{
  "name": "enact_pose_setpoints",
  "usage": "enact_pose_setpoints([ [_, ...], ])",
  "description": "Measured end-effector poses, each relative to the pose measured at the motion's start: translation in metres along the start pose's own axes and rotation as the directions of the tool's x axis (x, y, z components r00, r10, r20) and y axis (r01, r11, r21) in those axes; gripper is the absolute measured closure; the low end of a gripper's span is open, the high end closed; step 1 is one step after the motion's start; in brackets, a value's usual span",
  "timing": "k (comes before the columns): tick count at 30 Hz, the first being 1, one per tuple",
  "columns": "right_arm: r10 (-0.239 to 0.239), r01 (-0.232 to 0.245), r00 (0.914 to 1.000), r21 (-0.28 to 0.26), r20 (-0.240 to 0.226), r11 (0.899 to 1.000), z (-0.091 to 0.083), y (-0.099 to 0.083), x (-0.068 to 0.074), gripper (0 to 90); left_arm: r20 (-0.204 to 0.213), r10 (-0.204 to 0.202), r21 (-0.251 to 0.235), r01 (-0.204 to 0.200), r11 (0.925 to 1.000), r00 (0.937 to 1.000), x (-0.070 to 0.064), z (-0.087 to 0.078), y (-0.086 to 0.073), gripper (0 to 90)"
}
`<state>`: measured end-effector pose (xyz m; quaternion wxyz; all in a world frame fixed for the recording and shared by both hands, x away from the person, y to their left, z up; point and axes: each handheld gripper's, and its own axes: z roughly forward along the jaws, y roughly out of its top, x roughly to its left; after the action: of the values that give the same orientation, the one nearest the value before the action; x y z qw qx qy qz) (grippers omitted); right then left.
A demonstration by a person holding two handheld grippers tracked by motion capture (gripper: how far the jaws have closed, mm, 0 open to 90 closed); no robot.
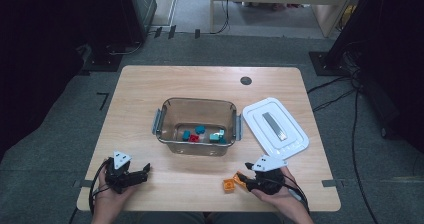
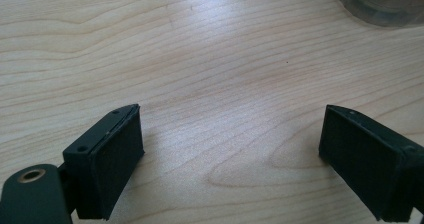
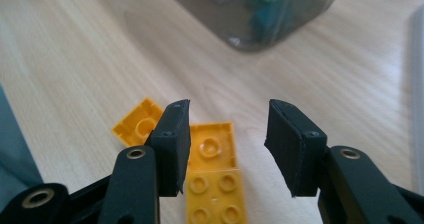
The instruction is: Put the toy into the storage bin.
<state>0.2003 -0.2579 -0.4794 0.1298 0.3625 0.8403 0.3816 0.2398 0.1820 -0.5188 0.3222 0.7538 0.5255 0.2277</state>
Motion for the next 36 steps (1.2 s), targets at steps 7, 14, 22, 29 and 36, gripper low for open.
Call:
enact_pose_setpoints([
  [7,-0.032,0.035,0.9990,0.085,-0.031,0.996,0.015,-0.004,0.010,55.6,0.000,0.000,0.000,0.000,1.0000,1.0000,0.000,0.000,0.000,10.4],
  [14,-0.050,0.051,0.9987,0.138,-0.009,0.989,0.024,-0.005,0.014,65.6,0.000,-0.002,-0.002,0.002,1.0000,1.0000,0.000,0.000,0.000,10.4],
  [22,-0.014,0.006,0.9975,0.124,0.069,0.992,0.024,-0.004,0.001,69.1,0.000,0.000,0.000,0.000,1.0000,1.0000,0.000,0.000,0.000,10.4],
  [29,0.051,-0.067,0.9874,0.100,0.150,0.993,0.020,-0.007,-0.015,63.5,0.000,0.000,0.000,0.000,1.0000,1.0000,0.000,0.000,0.000,10.4],
  [36,0.023,-0.045,0.9746,0.098,0.223,0.994,0.016,-0.009,-0.019,53.5,0.000,0.000,0.000,0.000,1.0000,1.0000,0.000,0.000,0.000,10.4],
])
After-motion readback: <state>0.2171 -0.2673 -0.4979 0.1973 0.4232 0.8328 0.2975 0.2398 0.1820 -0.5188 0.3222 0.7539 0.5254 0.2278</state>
